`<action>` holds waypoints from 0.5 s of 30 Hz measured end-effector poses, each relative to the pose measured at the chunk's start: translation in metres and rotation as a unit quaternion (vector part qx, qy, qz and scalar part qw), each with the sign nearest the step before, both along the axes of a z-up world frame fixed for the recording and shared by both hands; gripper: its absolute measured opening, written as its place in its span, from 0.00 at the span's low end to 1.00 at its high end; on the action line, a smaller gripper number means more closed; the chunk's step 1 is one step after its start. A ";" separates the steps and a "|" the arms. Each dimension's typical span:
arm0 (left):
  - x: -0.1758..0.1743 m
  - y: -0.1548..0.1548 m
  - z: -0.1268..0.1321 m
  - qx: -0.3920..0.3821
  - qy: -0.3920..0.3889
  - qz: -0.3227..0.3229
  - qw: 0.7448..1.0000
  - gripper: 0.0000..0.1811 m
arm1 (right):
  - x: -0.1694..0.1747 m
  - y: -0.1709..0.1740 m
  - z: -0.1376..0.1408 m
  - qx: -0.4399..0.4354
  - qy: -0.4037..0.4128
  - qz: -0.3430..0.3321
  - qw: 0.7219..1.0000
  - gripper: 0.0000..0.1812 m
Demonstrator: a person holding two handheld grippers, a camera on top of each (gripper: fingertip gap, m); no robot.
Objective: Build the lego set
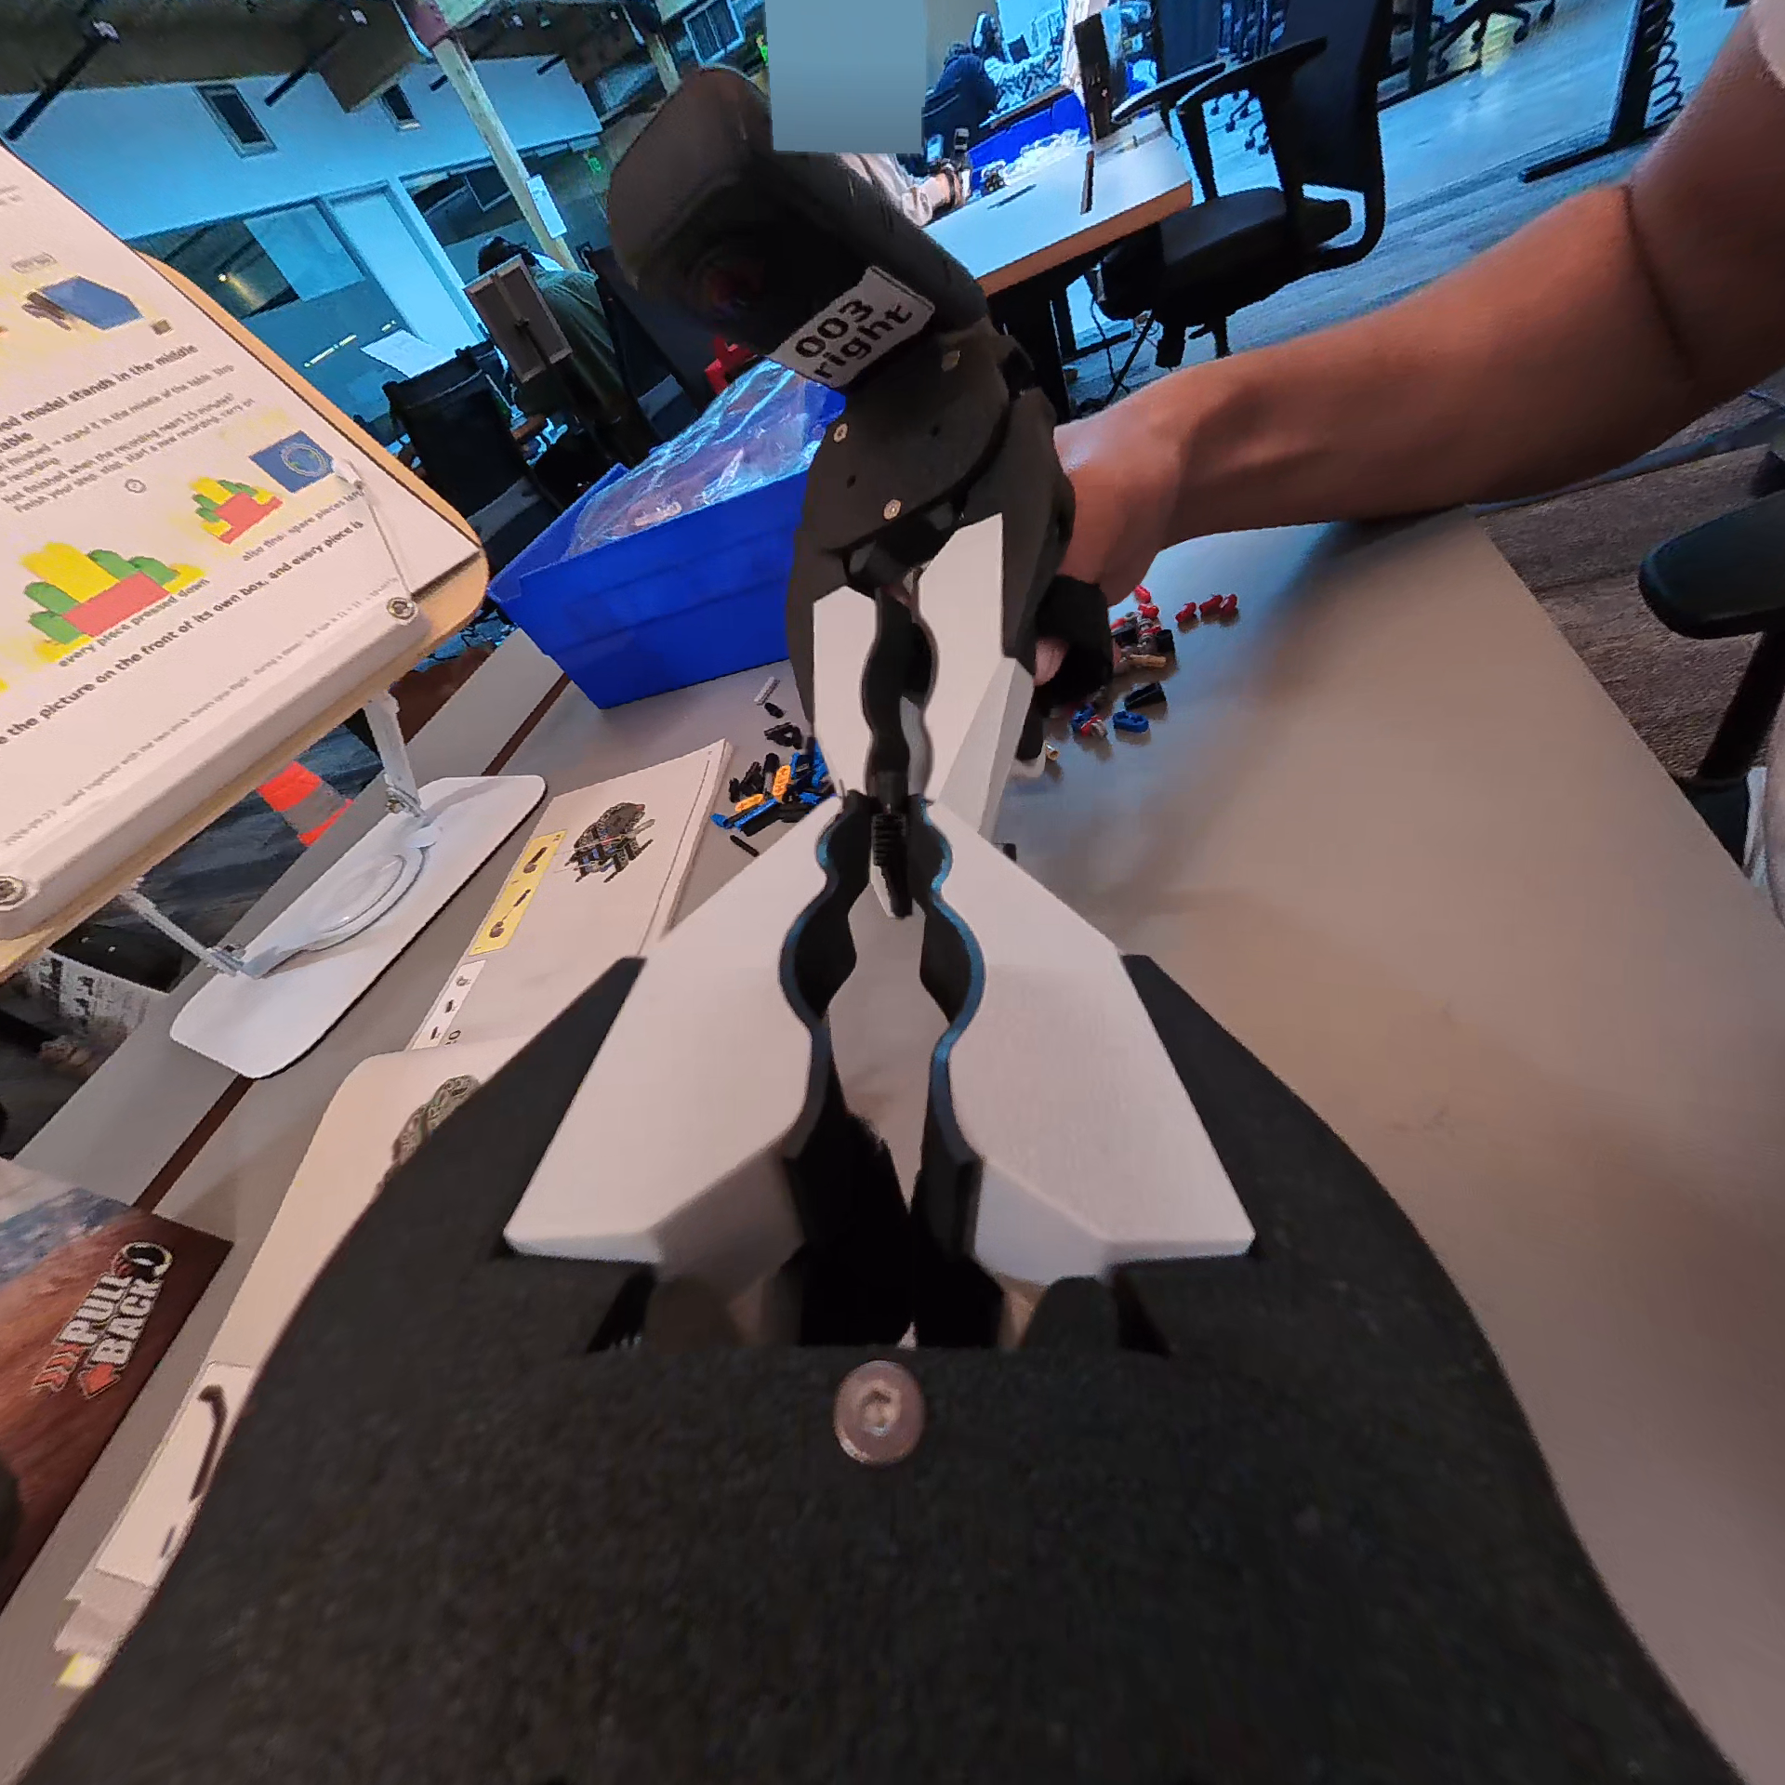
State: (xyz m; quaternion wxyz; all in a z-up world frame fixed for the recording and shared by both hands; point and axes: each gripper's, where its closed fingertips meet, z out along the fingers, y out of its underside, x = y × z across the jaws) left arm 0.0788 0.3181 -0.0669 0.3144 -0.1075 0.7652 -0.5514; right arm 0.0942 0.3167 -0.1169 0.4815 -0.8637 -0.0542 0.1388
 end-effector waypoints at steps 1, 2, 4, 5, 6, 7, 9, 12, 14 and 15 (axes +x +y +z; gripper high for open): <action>0.001 0.002 0.001 0.000 0.001 0.003 1.000 0.03 | 0.002 -0.002 0.001 -0.001 -0.004 0.002 1.000 0.11; 0.002 0.004 0.002 0.000 0.004 0.008 1.000 0.03 | 0.003 -0.005 0.003 0.002 -0.006 0.004 1.000 0.13; 0.008 0.013 0.004 -0.001 0.011 0.026 1.000 0.03 | 0.007 -0.011 0.011 0.016 -0.012 0.009 1.000 0.14; 0.010 0.017 0.004 -0.002 0.019 0.033 0.999 0.03 | 0.006 -0.015 0.011 0.013 -0.023 0.020 0.999 0.14; 0.012 0.020 0.004 -0.006 0.027 0.037 0.999 0.03 | 0.000 -0.023 0.004 -0.005 -0.037 0.050 0.998 0.14; 0.013 0.023 0.004 -0.009 0.036 0.037 0.999 0.03 | -0.010 -0.032 -0.008 -0.029 -0.054 0.094 0.994 0.14; 0.016 0.026 0.001 -0.011 0.053 0.039 0.998 0.03 | -0.022 -0.036 -0.025 -0.042 -0.089 0.139 0.985 0.14; 0.020 0.031 -0.002 -0.012 0.067 0.047 0.997 0.03 | -0.028 -0.033 -0.037 -0.059 -0.101 0.183 0.976 0.13; 0.020 0.033 -0.001 -0.011 0.067 0.047 0.997 0.03 | -0.027 -0.032 -0.037 -0.073 -0.104 0.215 0.968 0.13; 0.021 0.035 0.000 -0.010 0.065 0.052 0.996 0.03 | -0.027 -0.030 -0.034 -0.062 -0.109 0.231 0.965 0.14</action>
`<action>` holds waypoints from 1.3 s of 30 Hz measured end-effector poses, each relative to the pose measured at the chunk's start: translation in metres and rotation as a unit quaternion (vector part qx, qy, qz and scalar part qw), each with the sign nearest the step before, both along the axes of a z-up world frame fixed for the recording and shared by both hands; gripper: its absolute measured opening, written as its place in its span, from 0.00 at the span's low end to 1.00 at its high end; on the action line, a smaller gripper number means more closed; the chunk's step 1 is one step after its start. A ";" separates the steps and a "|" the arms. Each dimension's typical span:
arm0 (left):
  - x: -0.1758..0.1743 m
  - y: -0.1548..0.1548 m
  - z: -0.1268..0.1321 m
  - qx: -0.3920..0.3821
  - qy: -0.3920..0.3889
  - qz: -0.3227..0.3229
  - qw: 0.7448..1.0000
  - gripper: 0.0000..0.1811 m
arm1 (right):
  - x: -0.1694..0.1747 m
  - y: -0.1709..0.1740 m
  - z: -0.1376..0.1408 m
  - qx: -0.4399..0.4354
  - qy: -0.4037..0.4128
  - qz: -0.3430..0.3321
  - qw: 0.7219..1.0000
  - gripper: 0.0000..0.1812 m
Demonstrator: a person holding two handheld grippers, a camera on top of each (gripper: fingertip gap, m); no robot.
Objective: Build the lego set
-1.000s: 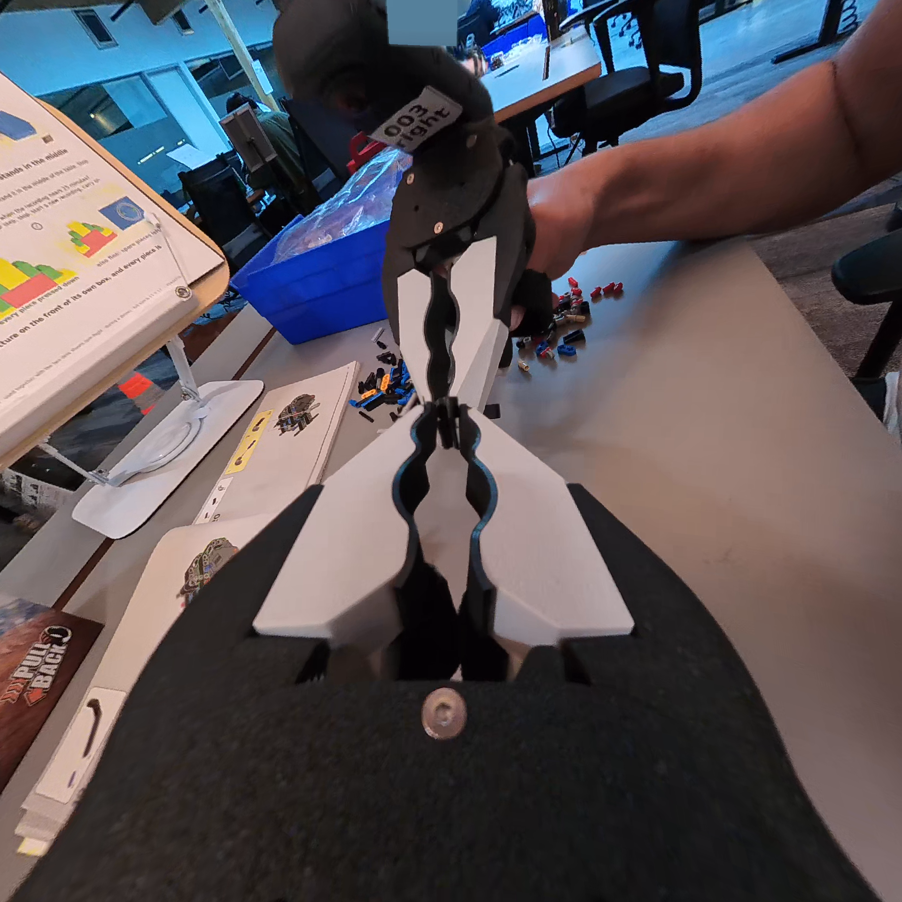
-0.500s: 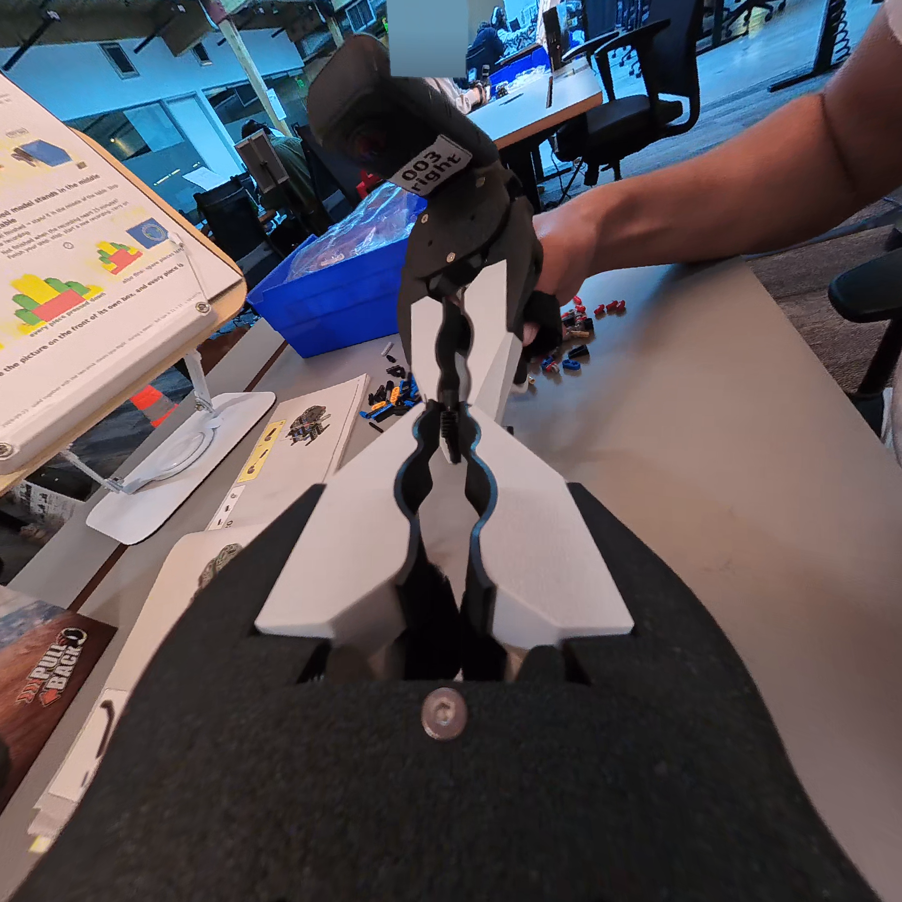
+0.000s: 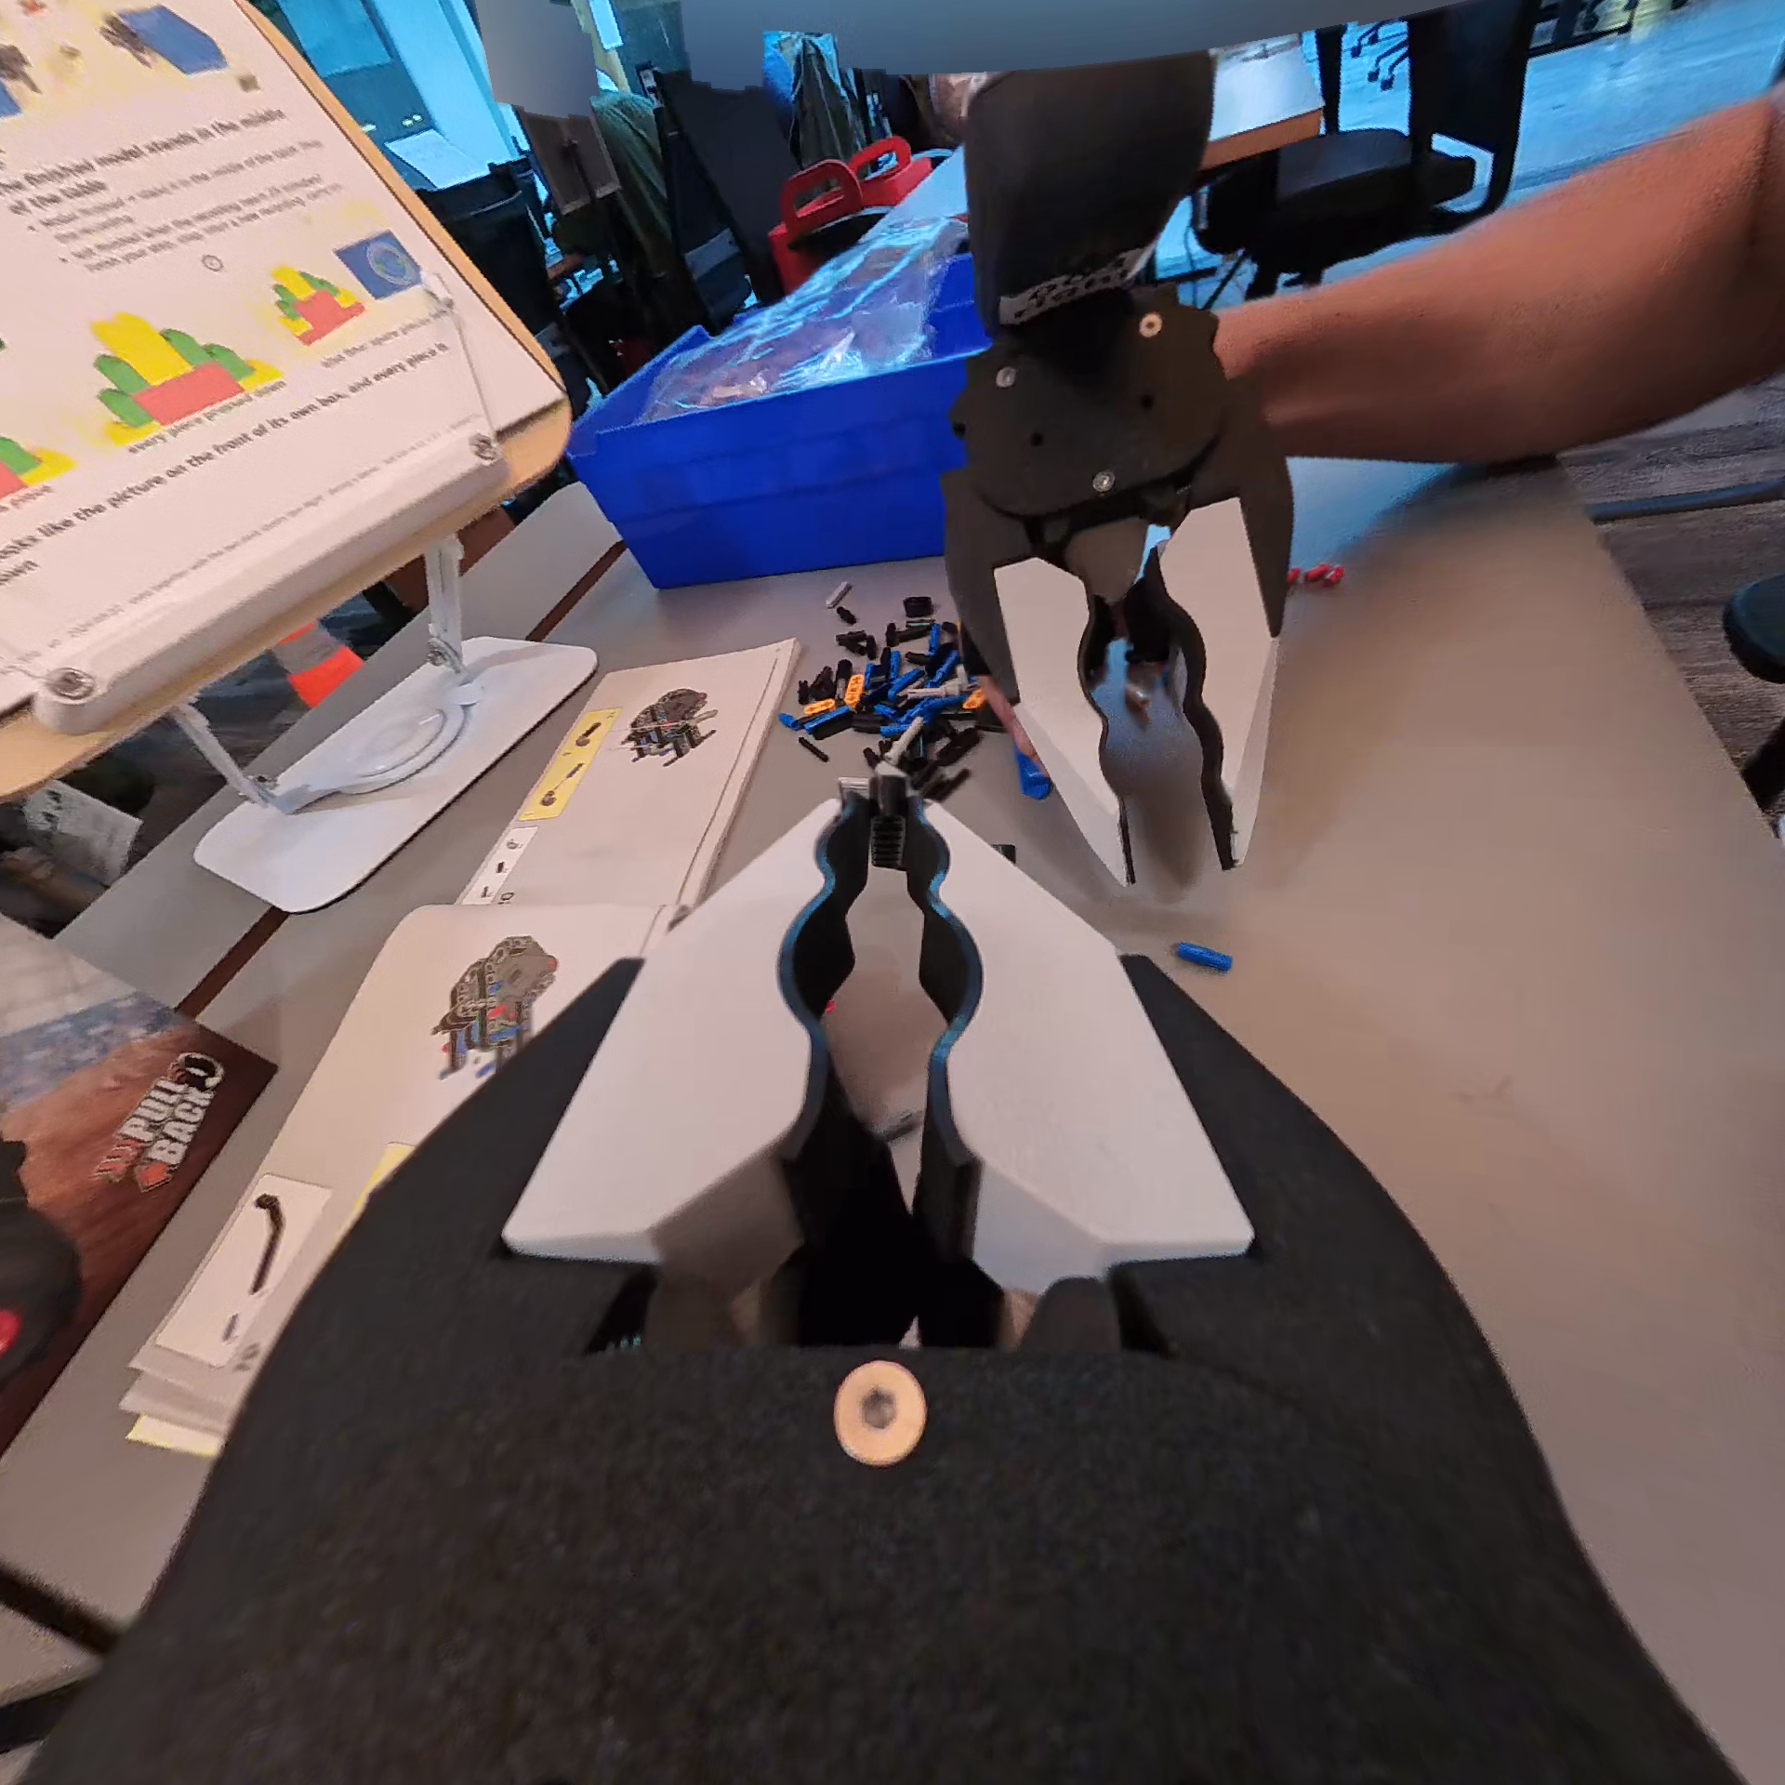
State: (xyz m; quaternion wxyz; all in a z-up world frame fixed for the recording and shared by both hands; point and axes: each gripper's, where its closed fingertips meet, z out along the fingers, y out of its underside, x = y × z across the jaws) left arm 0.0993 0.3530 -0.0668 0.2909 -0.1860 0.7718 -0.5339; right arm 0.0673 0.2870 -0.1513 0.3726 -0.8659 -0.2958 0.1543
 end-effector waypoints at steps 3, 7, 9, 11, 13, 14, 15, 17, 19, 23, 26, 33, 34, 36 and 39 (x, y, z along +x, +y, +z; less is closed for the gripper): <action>-0.001 0.003 0.001 0.015 0.000 0.002 1.000 0.03 | -0.005 0.007 0.002 0.023 0.004 0.054 0.998 0.14; -0.007 0.003 -0.005 0.035 0.012 -0.017 0.999 0.03 | -0.010 0.008 -0.012 0.000 -0.023 0.106 0.994 0.15; -0.012 0.002 -0.006 0.035 0.028 -0.036 0.998 0.03 | -0.010 0.010 -0.015 0.000 -0.036 0.119 0.992 0.14; -0.016 0.002 -0.007 0.037 0.034 -0.052 0.997 0.03 | -0.011 0.007 -0.018 -0.012 -0.036 0.140 0.989 0.12; -0.019 0.001 -0.004 0.031 0.034 -0.061 0.997 0.03 | -0.011 0.006 -0.023 -0.020 -0.043 0.154 0.987 0.11; -0.021 0.001 -0.003 0.030 0.033 -0.065 0.997 0.03 | -0.012 0.007 -0.023 -0.016 -0.039 0.159 0.986 0.11; -0.022 0.000 -0.002 0.030 0.033 -0.069 0.997 0.03 | -0.012 0.008 -0.023 -0.014 -0.037 0.163 0.986 0.11; -0.023 0.001 -0.001 0.035 0.027 -0.068 0.997 0.03 | -0.013 0.010 -0.023 -0.013 -0.032 0.169 0.985 0.09; -0.023 0.002 -0.001 0.040 0.024 -0.066 0.997 0.03 | -0.014 0.009 -0.023 -0.012 -0.027 0.171 0.985 0.06; -0.022 0.003 -0.001 0.040 0.025 -0.065 0.997 0.03 | -0.015 0.007 -0.023 -0.007 -0.026 0.169 0.985 0.06; -0.022 0.002 -0.005 0.047 0.029 -0.066 0.996 0.03 | -0.014 0.006 -0.023 -0.005 -0.025 0.159 0.987 0.05; -0.020 0.000 -0.013 0.060 0.029 -0.066 0.996 0.03 | -0.014 0.007 -0.024 0.019 -0.044 0.135 0.990 0.02; -0.020 0.000 -0.012 0.059 0.028 -0.065 0.996 0.03 | -0.012 0.008 -0.024 0.010 -0.051 0.127 0.991 0.02; -0.019 0.001 -0.011 0.056 0.023 -0.066 0.996 0.03 | -0.014 0.006 -0.014 -0.014 -0.037 0.108 0.993 0.02; -0.023 0.000 -0.010 0.057 0.025 -0.077 0.995 0.03 | -0.008 0.016 0.019 0.041 -0.059 0.055 0.996 0.02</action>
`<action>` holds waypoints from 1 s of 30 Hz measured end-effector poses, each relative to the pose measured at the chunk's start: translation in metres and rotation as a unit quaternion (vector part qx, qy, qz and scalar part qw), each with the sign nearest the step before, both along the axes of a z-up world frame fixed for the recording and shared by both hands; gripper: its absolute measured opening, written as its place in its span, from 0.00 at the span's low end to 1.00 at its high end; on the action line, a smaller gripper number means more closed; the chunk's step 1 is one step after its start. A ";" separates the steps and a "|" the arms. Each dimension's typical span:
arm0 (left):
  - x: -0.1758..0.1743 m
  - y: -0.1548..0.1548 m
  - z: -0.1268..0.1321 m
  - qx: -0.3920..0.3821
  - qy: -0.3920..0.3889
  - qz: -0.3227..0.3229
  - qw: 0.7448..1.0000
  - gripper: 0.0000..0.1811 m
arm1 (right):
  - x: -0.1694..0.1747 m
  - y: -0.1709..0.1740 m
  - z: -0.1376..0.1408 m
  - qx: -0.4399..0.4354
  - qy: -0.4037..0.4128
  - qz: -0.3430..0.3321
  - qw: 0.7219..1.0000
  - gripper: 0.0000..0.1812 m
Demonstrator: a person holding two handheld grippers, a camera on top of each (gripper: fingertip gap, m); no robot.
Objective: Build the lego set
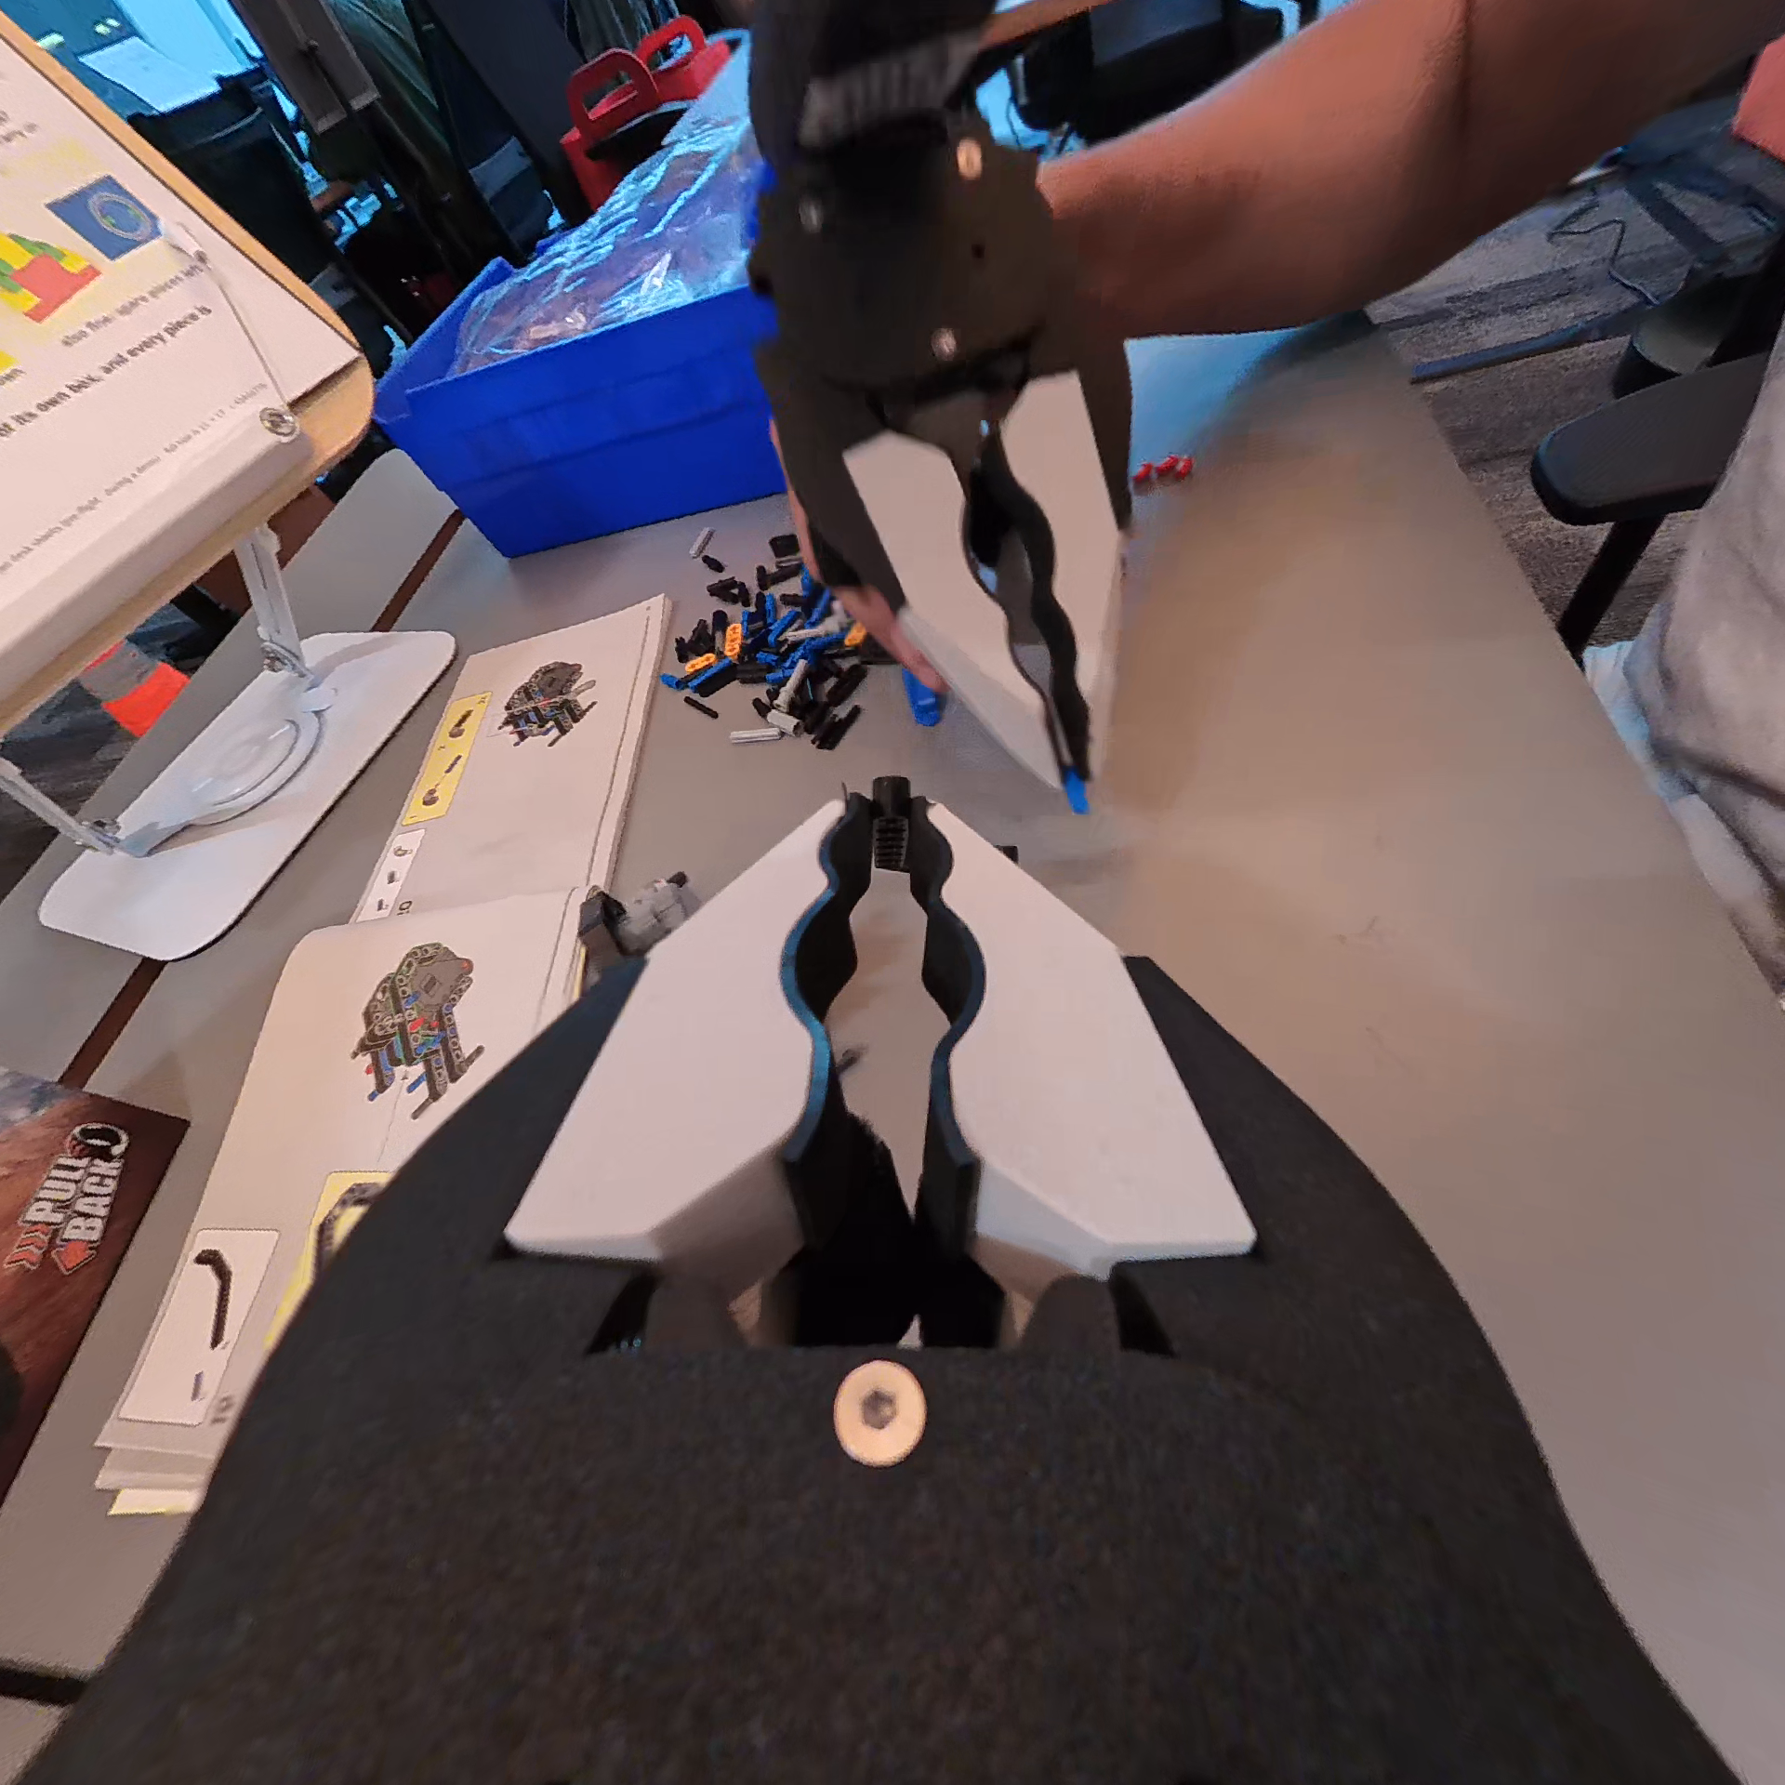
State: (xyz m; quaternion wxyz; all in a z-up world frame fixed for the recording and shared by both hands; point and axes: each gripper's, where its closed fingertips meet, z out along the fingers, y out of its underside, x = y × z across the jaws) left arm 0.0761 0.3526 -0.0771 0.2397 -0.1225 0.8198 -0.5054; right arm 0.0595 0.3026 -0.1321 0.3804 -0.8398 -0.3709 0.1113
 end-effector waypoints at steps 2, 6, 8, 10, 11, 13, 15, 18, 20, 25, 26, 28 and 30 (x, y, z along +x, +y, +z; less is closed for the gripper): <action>-0.003 -0.003 -0.001 -0.006 0.014 -0.009 1.000 0.03 | 0.005 0.003 0.017 0.029 -0.008 -0.038 0.999 0.02; -0.004 -0.014 -0.008 -0.026 0.043 -0.016 0.999 0.03 | 0.027 0.001 0.023 0.063 -0.024 -0.121 0.990 0.02; -0.004 -0.021 -0.021 -0.012 0.060 -0.015 0.998 0.03 | 0.029 -0.006 0.017 0.051 -0.015 -0.136 0.989 0.02; -0.004 -0.028 -0.030 -0.008 0.075 -0.014 0.997 0.03 | 0.029 -0.012 0.018 0.053 0.006 -0.142 0.988 0.02; -0.005 -0.032 -0.034 -0.007 0.083 -0.014 0.996 0.03 | 0.031 -0.014 0.018 0.051 0.009 -0.148 0.988 0.02; -0.006 -0.037 -0.043 0.001 0.097 -0.013 0.995 0.03 | 0.035 -0.017 0.017 0.048 0.012 -0.151 0.987 0.02; -0.008 -0.042 -0.048 0.005 0.108 -0.016 0.994 0.03 | 0.038 -0.019 0.014 0.042 0.007 -0.155 0.987 0.02; -0.010 -0.041 -0.060 0.045 0.114 -0.007 0.992 0.03 | 0.035 -0.019 0.010 0.036 -0.002 -0.151 0.988 0.02; -0.013 -0.044 -0.065 0.060 0.119 -0.008 0.991 0.03 | 0.029 -0.018 0.008 0.033 -0.006 -0.142 0.989 0.02; -0.022 -0.052 -0.090 0.131 0.131 -0.003 0.983 0.03 | 0.016 -0.019 -0.003 0.010 -0.014 -0.120 0.993 0.02; -0.024 -0.053 -0.095 0.144 0.134 -0.004 0.980 0.03 | 0.015 -0.018 -0.004 0.008 -0.010 -0.119 0.993 0.02; -0.024 -0.055 -0.098 0.139 0.139 -0.001 0.981 0.05 | 0.013 -0.017 -0.004 0.007 0.000 -0.118 0.993 0.02; -0.024 -0.056 -0.098 0.132 0.149 0.001 0.980 0.08 | 0.010 -0.017 -0.005 0.004 0.008 -0.114 0.993 0.02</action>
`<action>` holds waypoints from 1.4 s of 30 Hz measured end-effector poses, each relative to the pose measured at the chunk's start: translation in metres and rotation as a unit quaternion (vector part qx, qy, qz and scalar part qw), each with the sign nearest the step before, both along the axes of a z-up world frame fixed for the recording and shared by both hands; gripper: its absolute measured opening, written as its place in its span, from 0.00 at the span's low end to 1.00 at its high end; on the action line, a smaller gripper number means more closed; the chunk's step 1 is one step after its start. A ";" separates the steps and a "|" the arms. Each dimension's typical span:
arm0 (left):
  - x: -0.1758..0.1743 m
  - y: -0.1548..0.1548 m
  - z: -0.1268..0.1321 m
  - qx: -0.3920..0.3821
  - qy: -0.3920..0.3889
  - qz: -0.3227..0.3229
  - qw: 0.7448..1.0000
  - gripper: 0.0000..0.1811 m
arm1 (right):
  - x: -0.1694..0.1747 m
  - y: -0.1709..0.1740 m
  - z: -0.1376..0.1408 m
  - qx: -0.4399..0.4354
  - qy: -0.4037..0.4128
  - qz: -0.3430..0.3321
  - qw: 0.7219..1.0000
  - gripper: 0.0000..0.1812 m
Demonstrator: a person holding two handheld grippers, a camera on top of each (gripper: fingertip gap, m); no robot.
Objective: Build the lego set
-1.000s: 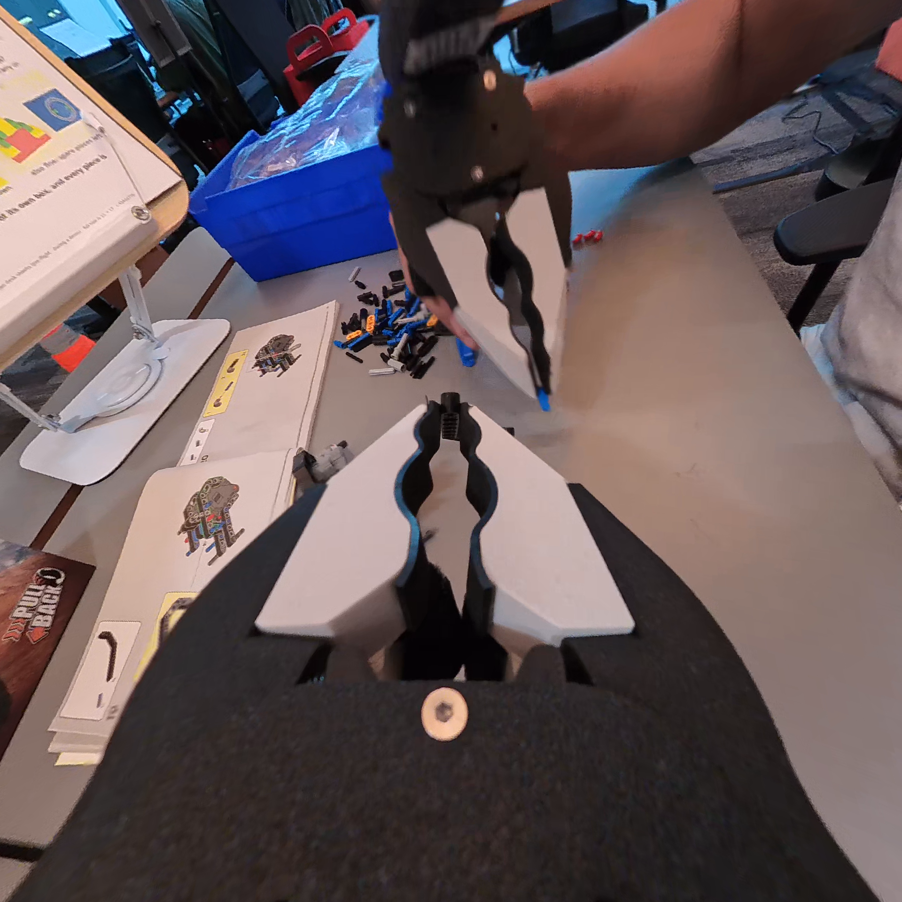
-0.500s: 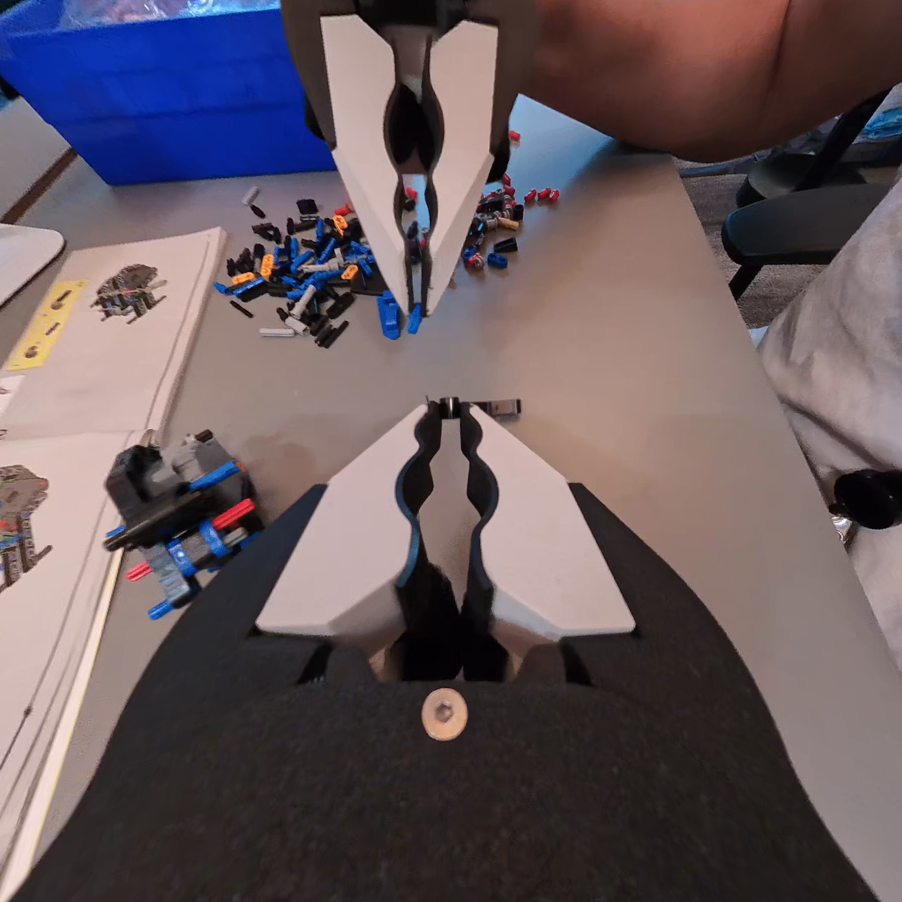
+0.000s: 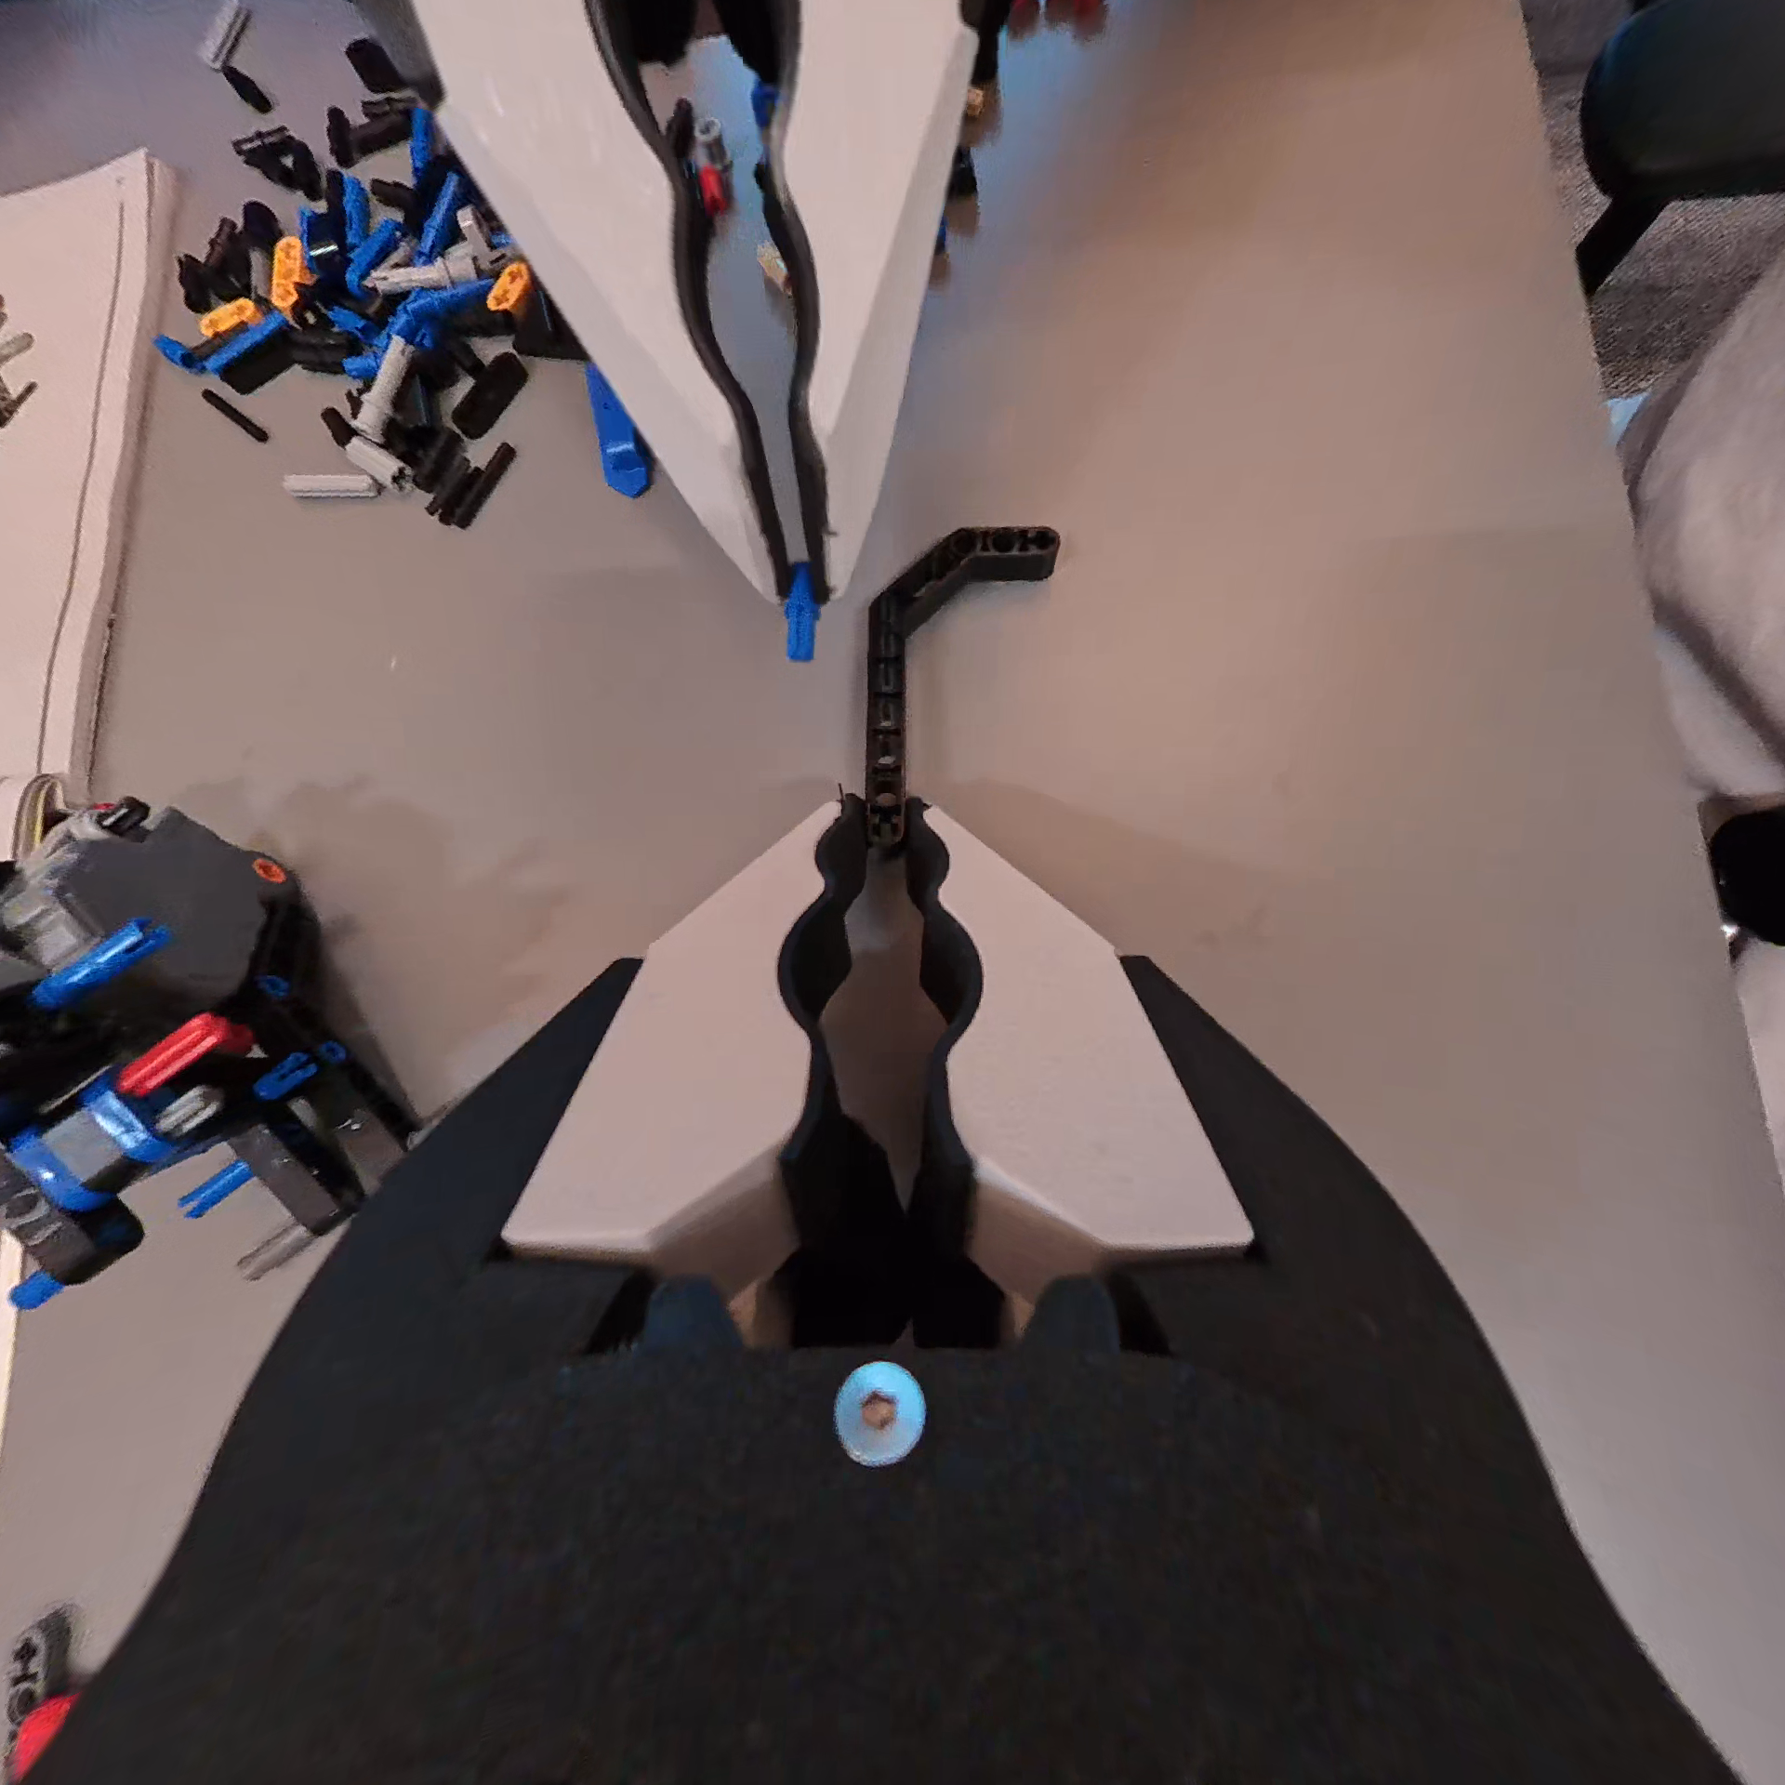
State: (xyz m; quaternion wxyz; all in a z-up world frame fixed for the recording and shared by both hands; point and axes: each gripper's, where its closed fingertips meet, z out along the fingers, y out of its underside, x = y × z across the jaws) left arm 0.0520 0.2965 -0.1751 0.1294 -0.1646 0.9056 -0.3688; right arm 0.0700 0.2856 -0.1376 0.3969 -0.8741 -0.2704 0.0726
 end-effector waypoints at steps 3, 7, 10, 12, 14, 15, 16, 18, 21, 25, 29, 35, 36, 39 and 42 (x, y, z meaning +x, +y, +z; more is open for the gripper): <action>0.003 0.002 0.005 -0.008 -0.006 0.008 1.000 0.14 | 0.001 0.000 0.001 0.001 0.006 -0.004 1.000 0.02; 0.019 0.006 0.041 -0.029 -0.119 0.022 0.992 0.17 | 0.000 0.004 0.014 0.004 0.070 -0.023 0.997 0.02; 0.026 0.007 0.061 0.032 -0.291 0.013 0.956 0.14 | -0.005 0.008 0.027 0.008 0.155 -0.025 0.988 0.01; 0.022 0.002 0.065 0.063 -0.354 -0.006 0.933 0.13 | -0.006 0.009 0.030 0.011 0.187 -0.023 0.982 0.01; 0.019 -0.001 0.066 0.072 -0.376 -0.016 0.923 0.13 | -0.006 0.010 0.032 0.007 0.212 -0.024 0.977 0.01; 0.019 -0.002 0.066 0.070 -0.376 -0.017 0.924 0.12 | -0.006 0.009 0.032 0.004 0.218 -0.023 0.976 0.01; 0.019 -0.001 0.065 0.071 -0.372 -0.017 0.926 0.10 | -0.006 0.010 0.032 0.007 0.220 -0.023 0.975 0.01; 0.020 -0.002 0.067 0.069 -0.383 -0.015 0.921 0.06 | -0.007 0.011 0.034 0.011 0.225 -0.021 0.974 0.01; 0.018 -0.004 0.073 0.052 -0.381 -0.012 0.923 0.02 | -0.005 0.014 0.034 0.015 0.228 -0.031 0.973 0.02; 0.023 -0.001 0.076 0.047 -0.384 0.007 0.922 0.02 | 0.000 0.016 0.039 0.027 0.246 -0.041 0.968 0.02; 0.025 0.001 0.076 0.059 -0.391 0.010 0.918 0.05 | -0.004 0.014 0.040 0.022 0.258 -0.031 0.965 0.02; 0.023 -0.001 0.074 0.056 -0.389 0.002 0.920 0.03 | -0.004 0.015 0.039 0.021 0.256 -0.032 0.966 0.02; 0.024 0.000 0.075 0.056 -0.390 0.006 0.919 0.02 | -0.003 0.016 0.040 0.025 0.255 -0.036 0.966 0.02; 0.032 0.007 0.079 0.057 -0.392 0.037 0.917 0.02 | 0.006 0.023 0.045 0.064 0.230 -0.056 0.970 0.02; 0.039 0.014 0.091 0.025 -0.386 0.083 0.918 0.02 | 0.019 0.032 0.057 0.150 0.185 -0.085 0.967 0.09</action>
